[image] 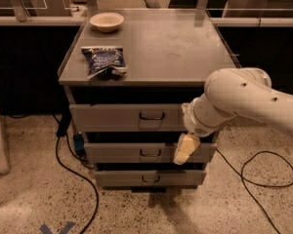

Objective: Open top drawer

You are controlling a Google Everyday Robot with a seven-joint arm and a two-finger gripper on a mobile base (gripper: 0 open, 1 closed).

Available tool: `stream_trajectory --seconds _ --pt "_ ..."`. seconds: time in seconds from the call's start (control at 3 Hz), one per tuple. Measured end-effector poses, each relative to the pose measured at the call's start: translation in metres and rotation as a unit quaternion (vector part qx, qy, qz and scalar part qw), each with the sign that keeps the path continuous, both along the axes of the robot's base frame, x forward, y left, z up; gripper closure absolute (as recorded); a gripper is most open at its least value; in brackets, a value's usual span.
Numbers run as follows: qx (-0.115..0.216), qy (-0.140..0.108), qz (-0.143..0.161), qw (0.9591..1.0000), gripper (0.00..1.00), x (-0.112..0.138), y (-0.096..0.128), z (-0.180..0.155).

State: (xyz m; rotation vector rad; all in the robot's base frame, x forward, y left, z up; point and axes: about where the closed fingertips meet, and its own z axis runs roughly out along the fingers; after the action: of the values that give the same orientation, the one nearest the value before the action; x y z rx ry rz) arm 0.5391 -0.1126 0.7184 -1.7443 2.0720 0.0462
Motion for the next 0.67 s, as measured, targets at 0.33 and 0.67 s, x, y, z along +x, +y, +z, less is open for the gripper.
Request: stream_trajectory --seconds 0.33,0.67 --pt "0.012 -0.012 0.014 0.9997 0.00 0.015 0.012 -0.012" --pt "0.027 -0.037 0.033 0.9984 0.00 0.035 0.027 -0.017"
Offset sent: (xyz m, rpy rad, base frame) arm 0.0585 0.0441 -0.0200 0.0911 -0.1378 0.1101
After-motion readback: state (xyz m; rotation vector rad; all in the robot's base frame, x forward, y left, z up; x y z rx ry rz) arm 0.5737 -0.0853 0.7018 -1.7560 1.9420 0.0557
